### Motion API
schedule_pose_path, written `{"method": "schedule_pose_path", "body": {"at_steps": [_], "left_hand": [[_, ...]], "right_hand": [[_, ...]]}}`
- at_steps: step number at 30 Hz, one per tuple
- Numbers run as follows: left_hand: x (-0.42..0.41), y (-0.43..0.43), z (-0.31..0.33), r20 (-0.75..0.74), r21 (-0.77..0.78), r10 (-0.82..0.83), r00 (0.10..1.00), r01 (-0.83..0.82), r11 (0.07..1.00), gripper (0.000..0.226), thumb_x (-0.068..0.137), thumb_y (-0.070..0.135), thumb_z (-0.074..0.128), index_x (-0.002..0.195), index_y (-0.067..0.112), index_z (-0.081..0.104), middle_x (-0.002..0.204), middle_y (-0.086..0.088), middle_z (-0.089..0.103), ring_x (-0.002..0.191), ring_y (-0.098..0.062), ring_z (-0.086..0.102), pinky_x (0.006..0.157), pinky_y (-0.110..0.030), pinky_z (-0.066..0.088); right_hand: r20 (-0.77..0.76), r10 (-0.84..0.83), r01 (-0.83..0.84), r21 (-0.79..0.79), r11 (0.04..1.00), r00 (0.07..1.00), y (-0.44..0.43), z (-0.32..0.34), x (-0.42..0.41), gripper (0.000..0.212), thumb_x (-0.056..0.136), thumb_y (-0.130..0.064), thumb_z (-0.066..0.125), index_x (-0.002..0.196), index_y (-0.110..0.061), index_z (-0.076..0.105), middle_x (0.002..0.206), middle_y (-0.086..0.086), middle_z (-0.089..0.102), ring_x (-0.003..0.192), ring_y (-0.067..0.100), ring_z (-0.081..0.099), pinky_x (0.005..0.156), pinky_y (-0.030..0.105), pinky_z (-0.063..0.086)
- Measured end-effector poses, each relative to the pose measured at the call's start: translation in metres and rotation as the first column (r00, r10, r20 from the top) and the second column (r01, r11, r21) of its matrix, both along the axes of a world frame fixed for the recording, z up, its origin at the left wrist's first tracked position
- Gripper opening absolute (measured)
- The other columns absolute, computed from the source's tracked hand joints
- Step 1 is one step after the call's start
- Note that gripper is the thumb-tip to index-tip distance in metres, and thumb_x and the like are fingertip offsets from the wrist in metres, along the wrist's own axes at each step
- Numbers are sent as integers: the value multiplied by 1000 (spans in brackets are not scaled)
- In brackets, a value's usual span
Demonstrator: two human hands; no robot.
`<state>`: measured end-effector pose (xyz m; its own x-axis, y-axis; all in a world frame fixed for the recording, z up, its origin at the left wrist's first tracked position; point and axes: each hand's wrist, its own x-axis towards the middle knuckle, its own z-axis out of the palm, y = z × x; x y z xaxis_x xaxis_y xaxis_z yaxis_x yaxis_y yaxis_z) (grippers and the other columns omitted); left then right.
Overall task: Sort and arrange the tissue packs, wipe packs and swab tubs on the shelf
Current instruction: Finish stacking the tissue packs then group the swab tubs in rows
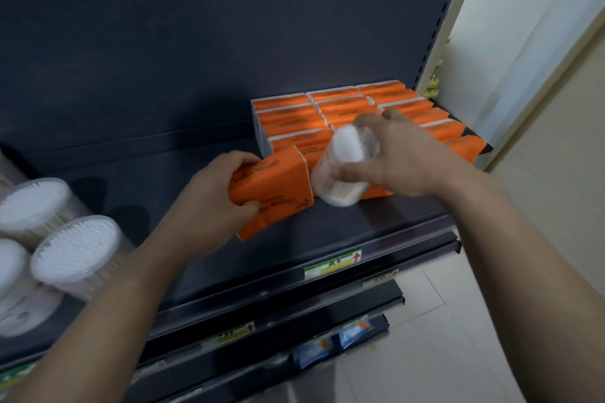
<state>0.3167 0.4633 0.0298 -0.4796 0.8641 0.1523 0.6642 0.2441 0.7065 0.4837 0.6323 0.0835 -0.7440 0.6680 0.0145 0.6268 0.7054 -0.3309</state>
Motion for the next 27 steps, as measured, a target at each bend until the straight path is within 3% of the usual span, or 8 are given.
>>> {"method": "schedule_pose_path", "body": {"at_steps": [3, 7, 10, 14, 18, 23, 27], "left_hand": [[7, 19, -8, -36, -8, -77, 996, 76, 997, 48, 75, 8, 67, 111, 34, 48, 107, 14, 52, 93, -2, 51, 75, -15, 38], [11, 41, -20, -113, -37, -99, 989, 95, 995, 48, 75, 5, 67, 117, 23, 52, 109, 12, 44, 103, -10, 45, 88, -22, 36], [10, 52, -31, -192, -93, -68, 979, 51, 994, 49, 79, 11, 67, 122, 25, 50, 115, 12, 37, 112, -13, 32, 100, -27, 30], [15, 62, -37, -297, -127, 15, 955, -55, 990, 51, 80, 27, 69, 128, 32, 50, 118, 6, 33, 110, -14, 22, 102, -30, 22], [29, 75, -38, -232, -26, 78, 970, -86, 996, 51, 78, 23, 72, 123, 26, 47, 111, 12, 25, 101, -5, 18, 99, -25, 27], [41, 83, -44, -248, 17, 185, 951, -187, 982, 46, 79, 21, 71, 115, 18, 43, 120, 3, 30, 103, -5, 18, 95, -21, 25], [47, 76, -43, -258, 25, 201, 945, -202, 979, 55, 79, 21, 72, 124, 18, 42, 124, 1, 30, 109, -5, 19, 101, -23, 25]], "right_hand": [[-62, -45, 48, 38, 998, 997, 3, 9, 14, 79, 68, -55, 72, 134, -25, 42, 115, 2, 41, 99, 21, 48, 78, 26, 34], [-75, -46, 48, 22, 999, 996, 14, 12, 35, 85, 63, -60, 71, 136, -27, 41, 112, -4, 39, 97, 15, 43, 82, 24, 34], [-44, -12, 11, -16, 1000, 999, 23, 13, 47, 82, 63, -59, 72, 133, -26, 45, 114, -6, 45, 100, 13, 46, 82, 26, 36], [-45, 79, -84, -101, 991, 996, 29, 19, 52, 61, 68, -46, 76, 121, -25, 53, 104, -12, 57, 90, 10, 55, 72, 22, 46], [-21, 174, -175, -145, 974, 985, 39, 23, 53, 46, 66, -44, 74, 106, -28, 58, 97, -9, 64, 87, 10, 60, 80, 37, 52], [4, 212, -210, -126, 970, 977, 51, 18, 52, 73, 61, -56, 70, 126, -32, 49, 112, -11, 57, 96, 11, 56, 83, 34, 50], [-19, 263, -263, -149, 953, 965, 53, 14, 42, 73, 66, -54, 72, 131, -35, 44, 117, -17, 49, 83, 5, 54, 65, 20, 42]]}}
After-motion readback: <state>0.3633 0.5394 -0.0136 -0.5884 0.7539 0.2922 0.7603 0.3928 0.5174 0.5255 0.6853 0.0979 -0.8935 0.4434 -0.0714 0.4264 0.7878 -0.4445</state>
